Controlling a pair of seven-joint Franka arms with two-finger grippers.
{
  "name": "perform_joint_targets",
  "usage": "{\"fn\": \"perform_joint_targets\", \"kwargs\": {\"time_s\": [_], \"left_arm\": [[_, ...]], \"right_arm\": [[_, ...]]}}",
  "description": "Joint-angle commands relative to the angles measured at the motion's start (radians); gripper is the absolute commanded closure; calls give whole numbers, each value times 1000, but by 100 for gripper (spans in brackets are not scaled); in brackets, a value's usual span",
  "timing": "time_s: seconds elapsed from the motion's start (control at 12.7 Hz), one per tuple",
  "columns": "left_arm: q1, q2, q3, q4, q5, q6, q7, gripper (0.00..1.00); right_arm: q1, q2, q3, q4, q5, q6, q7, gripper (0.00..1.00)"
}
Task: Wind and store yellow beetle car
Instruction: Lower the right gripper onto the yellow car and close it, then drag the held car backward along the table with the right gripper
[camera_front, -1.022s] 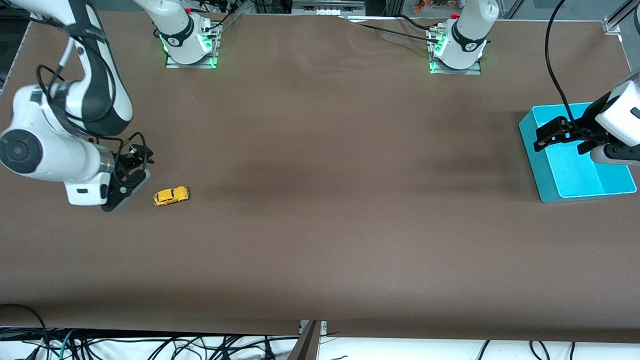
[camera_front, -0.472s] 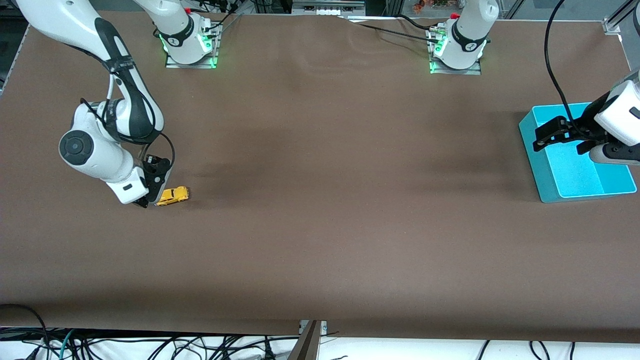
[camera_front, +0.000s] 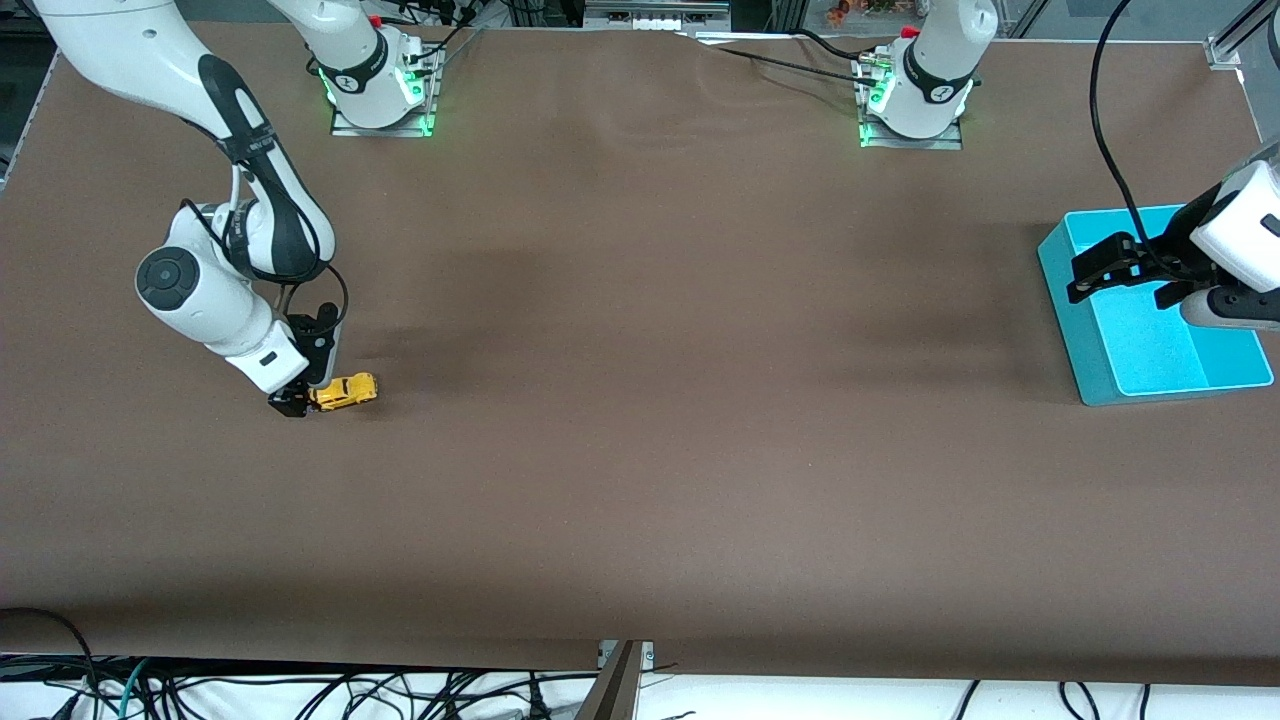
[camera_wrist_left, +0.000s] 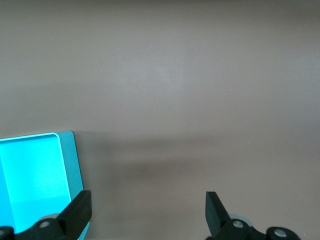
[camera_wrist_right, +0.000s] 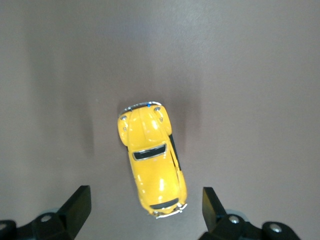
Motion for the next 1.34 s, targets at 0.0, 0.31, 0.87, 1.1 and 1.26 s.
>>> {"fn": "perform_joint_targets", "kwargs": {"time_s": [0.0, 0.31, 0.87, 1.1, 1.26], "left_arm": [[10, 11, -5, 28, -22, -18, 0, 0], [10, 11, -5, 26, -22, -21, 0, 0], [10, 11, -3, 25, -22, -24, 0, 0], [12, 13, -3, 25, -22, -24, 0, 0], [12, 11, -3, 25, -22, -24, 0, 0]], "right_arm": [[-8, 25, 7, 4, -6, 54, -72, 2], [1, 53, 11, 17, -8, 80, -104, 9], [1, 50, 13, 24, 4, 71, -97, 80], [4, 16, 21, 21, 5, 7, 23, 80], [4, 4, 36, 18, 5, -41, 92, 79]]}}
